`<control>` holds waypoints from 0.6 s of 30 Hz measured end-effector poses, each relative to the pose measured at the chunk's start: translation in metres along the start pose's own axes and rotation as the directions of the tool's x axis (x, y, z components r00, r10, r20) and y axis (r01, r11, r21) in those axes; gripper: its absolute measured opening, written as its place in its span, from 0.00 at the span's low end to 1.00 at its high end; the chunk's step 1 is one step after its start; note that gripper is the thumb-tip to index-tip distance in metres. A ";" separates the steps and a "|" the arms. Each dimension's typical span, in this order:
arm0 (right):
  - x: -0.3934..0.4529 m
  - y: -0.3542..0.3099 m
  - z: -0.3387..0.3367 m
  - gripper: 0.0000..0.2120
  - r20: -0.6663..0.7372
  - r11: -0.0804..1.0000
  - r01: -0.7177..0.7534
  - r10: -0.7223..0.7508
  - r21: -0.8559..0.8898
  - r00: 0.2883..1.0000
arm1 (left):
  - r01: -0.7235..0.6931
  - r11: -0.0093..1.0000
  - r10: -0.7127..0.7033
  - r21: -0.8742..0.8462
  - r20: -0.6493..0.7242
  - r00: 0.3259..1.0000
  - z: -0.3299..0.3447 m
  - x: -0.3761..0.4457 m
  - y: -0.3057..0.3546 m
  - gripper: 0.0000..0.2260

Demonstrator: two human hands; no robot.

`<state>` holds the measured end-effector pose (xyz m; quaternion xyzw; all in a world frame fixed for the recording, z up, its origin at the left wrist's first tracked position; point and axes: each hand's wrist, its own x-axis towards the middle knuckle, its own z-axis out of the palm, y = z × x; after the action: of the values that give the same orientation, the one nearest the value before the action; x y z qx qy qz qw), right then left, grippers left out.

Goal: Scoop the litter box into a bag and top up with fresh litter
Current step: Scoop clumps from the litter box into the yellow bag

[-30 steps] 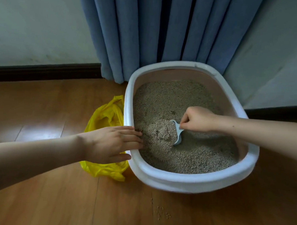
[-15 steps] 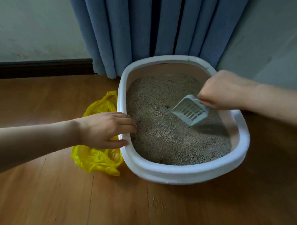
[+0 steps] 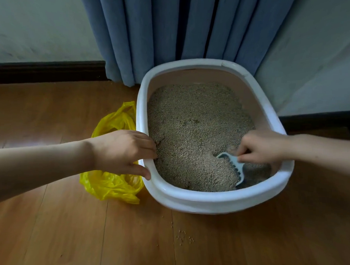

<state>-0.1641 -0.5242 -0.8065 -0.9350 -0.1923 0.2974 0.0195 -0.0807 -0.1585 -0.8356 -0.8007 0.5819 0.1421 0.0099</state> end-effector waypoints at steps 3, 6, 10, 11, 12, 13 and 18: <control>0.009 -0.029 0.009 0.15 -0.060 0.993 -0.045 0.052 0.108 0.997 | 0.002 1.000 -0.002 0.006 0.002 1.000 0.000 0.000 0.001 0.26; 0.014 -0.049 0.005 0.10 -0.082 0.973 -0.148 0.165 0.177 0.983 | 0.015 1.000 -0.015 -0.015 -0.002 1.000 -0.004 -0.002 0.006 0.30; 0.016 -0.070 0.013 0.11 -0.026 0.845 -0.244 0.291 0.476 0.956 | 0.016 0.997 -0.018 -0.074 -0.033 0.999 -0.016 -0.005 0.015 0.32; 0.017 -0.074 0.017 0.10 -0.005 0.788 -0.282 0.340 0.547 0.941 | -0.001 0.997 -0.003 -0.083 -0.059 0.998 -0.019 -0.006 0.017 0.31; 0.018 -0.077 0.022 0.09 0.016 0.730 -0.316 0.387 0.606 0.922 | -0.025 0.996 0.017 -0.084 -0.090 0.996 -0.020 -0.007 0.019 0.30; 0.017 -0.080 0.026 0.08 0.044 0.662 -0.350 0.432 0.663 0.901 | -0.034 0.996 0.025 -0.083 -0.109 0.994 -0.022 -0.008 0.021 0.30; 0.017 -0.079 0.018 0.07 0.315 0.145 -0.427 0.478 0.893 0.820 | 0.031 0.998 -0.034 -0.057 -0.050 0.998 -0.030 -0.011 0.027 0.32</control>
<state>-0.1886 -0.4460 -0.8186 -0.7598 0.3077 0.3220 0.4736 -0.1030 -0.1629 -0.8004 -0.8134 0.5647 0.1377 -0.0252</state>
